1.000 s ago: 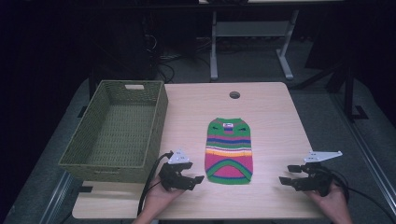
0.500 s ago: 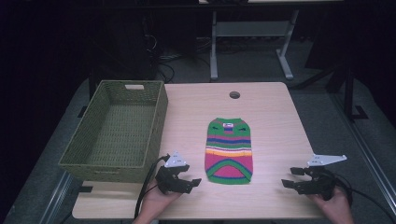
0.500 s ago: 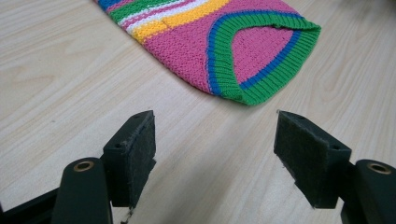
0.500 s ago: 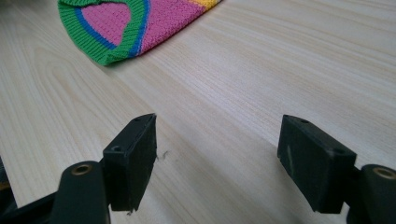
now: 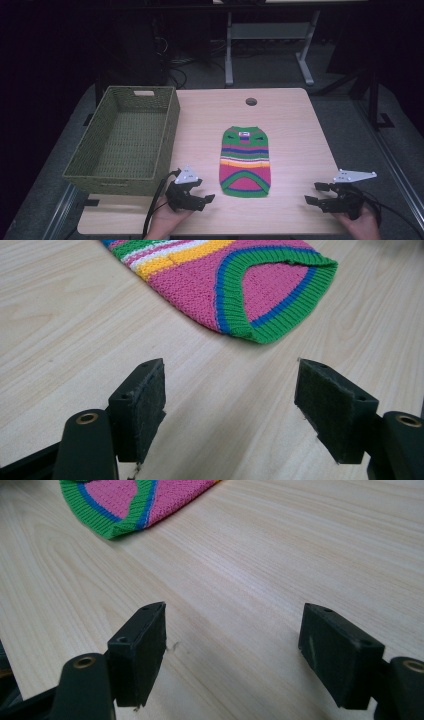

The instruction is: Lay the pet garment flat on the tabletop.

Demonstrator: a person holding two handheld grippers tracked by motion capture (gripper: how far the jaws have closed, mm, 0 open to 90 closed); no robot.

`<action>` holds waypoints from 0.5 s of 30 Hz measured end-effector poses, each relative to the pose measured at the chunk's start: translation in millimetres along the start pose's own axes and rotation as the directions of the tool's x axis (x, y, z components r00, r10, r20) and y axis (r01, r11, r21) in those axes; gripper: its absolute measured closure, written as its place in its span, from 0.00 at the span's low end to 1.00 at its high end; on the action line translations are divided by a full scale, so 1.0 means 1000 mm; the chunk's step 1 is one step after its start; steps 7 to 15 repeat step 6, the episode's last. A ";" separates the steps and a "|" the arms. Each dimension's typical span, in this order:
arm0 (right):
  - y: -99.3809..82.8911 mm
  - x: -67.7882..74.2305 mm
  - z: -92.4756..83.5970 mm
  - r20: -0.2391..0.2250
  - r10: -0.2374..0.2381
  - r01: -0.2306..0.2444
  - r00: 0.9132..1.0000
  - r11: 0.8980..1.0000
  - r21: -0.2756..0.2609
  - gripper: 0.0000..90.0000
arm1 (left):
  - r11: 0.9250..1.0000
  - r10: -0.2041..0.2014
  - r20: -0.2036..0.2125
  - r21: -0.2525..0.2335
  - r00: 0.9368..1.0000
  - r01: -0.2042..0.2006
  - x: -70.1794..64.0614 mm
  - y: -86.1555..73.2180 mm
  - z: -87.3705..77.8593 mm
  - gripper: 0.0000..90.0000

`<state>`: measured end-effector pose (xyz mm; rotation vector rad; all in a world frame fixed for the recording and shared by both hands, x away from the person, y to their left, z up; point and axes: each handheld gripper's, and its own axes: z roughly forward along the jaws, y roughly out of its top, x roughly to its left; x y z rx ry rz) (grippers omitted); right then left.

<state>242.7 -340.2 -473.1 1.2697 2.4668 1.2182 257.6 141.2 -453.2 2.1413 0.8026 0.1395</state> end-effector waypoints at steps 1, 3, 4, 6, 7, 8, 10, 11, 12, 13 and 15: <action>-0.001 0.000 0.000 0.002 0.000 0.000 1.000 1.000 -0.001 0.29 | 1.000 -0.002 0.003 -0.006 1.000 0.002 0.000 -0.001 -0.001 0.31; -0.004 0.002 -0.001 0.005 -0.002 0.002 1.000 1.000 -0.006 0.29 | 1.000 -0.001 0.010 -0.011 1.000 0.001 -0.001 -0.001 -0.002 0.31; -0.005 0.003 -0.001 0.011 -0.005 0.005 1.000 1.000 -0.009 0.29 | 1.000 0.004 0.010 -0.013 1.000 -0.004 -0.002 -0.001 -0.002 0.31; -0.005 0.005 -0.001 0.017 -0.012 0.012 1.000 1.000 -0.012 0.29 | 1.000 0.011 0.009 -0.026 1.000 -0.011 -0.004 0.001 -0.003 0.31; -0.005 0.005 -0.001 0.017 -0.012 0.012 1.000 1.000 -0.012 0.29 | 1.000 0.011 0.009 -0.026 1.000 -0.011 -0.004 0.001 -0.003 0.31; -0.005 0.005 -0.001 0.017 -0.012 0.012 1.000 1.000 -0.012 0.29 | 1.000 0.011 0.009 -0.026 1.000 -0.011 -0.004 0.001 -0.003 0.31; -0.005 0.005 -0.001 0.017 -0.012 0.012 1.000 1.000 -0.012 0.29 | 1.000 0.011 0.009 -0.026 1.000 -0.011 -0.004 0.001 -0.003 0.31; -0.005 0.005 -0.001 0.017 -0.012 0.012 1.000 1.000 -0.012 0.29 | 1.000 0.011 0.009 -0.026 1.000 -0.011 -0.004 0.001 -0.003 0.31; -0.005 0.005 -0.001 0.017 -0.012 0.012 1.000 1.000 -0.012 0.29 | 1.000 0.011 0.009 -0.026 1.000 -0.011 -0.004 0.001 -0.003 0.31; -0.005 0.005 -0.001 0.017 -0.012 0.012 1.000 1.000 -0.012 0.29 | 1.000 0.011 0.009 -0.026 1.000 -0.011 -0.004 0.001 -0.003 0.31; -0.005 0.005 -0.001 0.017 -0.012 0.012 1.000 1.000 -0.012 0.29 | 1.000 0.011 0.009 -0.026 1.000 -0.011 -0.004 0.001 -0.003 0.31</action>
